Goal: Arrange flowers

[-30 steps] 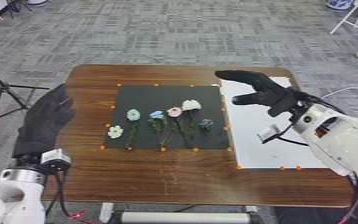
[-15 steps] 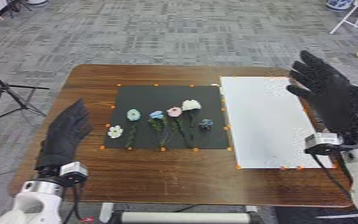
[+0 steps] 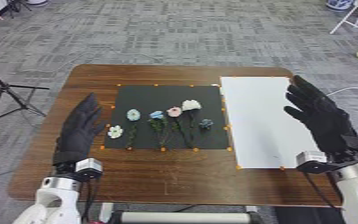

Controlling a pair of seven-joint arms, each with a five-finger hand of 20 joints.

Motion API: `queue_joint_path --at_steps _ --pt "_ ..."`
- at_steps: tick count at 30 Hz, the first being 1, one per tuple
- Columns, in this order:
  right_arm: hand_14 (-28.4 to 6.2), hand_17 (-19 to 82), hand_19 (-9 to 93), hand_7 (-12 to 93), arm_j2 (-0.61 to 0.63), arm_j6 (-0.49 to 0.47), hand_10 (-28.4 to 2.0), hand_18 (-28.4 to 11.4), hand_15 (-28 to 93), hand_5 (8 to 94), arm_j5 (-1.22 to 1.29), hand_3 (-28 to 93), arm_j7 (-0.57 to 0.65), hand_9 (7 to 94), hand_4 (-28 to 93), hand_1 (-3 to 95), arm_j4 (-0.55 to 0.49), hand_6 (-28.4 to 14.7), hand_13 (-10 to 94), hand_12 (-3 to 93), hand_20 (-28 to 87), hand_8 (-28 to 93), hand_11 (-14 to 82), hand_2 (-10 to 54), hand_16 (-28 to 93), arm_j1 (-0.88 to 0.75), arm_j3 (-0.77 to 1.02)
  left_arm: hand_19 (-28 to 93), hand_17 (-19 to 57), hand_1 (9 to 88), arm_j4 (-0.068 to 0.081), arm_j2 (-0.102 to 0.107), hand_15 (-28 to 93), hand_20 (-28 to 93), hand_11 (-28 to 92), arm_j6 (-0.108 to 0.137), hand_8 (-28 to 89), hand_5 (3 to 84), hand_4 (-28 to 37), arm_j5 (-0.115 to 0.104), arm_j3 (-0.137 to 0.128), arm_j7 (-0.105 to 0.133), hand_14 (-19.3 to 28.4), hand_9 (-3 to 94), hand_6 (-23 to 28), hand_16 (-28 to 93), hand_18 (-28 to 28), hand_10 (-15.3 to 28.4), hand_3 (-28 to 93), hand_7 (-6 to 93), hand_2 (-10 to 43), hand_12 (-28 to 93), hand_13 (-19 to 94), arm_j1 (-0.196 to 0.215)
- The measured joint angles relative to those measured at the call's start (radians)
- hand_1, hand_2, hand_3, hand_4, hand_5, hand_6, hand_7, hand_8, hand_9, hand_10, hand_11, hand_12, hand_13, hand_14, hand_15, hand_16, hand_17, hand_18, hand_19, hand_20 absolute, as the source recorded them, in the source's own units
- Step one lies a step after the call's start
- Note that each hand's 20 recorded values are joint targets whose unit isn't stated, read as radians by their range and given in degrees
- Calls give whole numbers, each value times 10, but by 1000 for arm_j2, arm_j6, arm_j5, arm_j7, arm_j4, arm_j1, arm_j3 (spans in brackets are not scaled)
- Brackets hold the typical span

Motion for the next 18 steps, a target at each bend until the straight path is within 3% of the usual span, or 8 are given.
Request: queue_joint_path --at_steps 3,7,10,13,18 --pt "-97 -21 258 87 3 54 -110 -167 -62 296 38 801 -17 280 -234 129 12 -35 202 208 116 -69 3 -23 370 50 -81 335 -122 275 12 -8 138 82 141 1 -76 244 -274 0 31 13 127 164 25 74 183 106 656 166 -83 202 116 -17" --pt "-104 -17 266 96 2 122 -112 -184 -44 301 49 811 -18 289 -235 135 12 -35 209 208 134 -73 8 -29 365 83 -130 330 -114 279 45 -11 150 86 148 3 -79 246 -271 -2 94 35 127 164 26 73 173 106 656 171 -81 202 118 -66" --pt "-103 -37 265 94 -1 130 -111 -187 -47 301 66 812 -14 289 -236 136 6 -35 197 207 135 -74 7 -29 362 71 -117 328 -113 279 64 -16 152 88 149 4 -81 248 -269 14 126 34 126 164 26 69 173 106 657 172 -82 200 118 -111" --pt "-96 -43 258 93 -9 126 -106 -175 -51 308 82 812 -9 290 -237 137 2 -32 193 205 130 -74 7 -28 359 56 -111 328 -116 280 56 -26 146 90 147 3 -82 248 -271 57 111 15 125 164 26 64 176 104 651 170 -81 196 114 -126" --pt "-85 -37 244 85 -26 128 -98 -157 -60 310 19 812 -9 294 -237 140 -10 -34 192 198 123 -77 7 -25 349 21 -92 322 -109 277 14 -42 130 91 130 -9 -81 250 -279 67 41 -46 125 166 25 62 166 108 647 162 -86 185 113 -79"
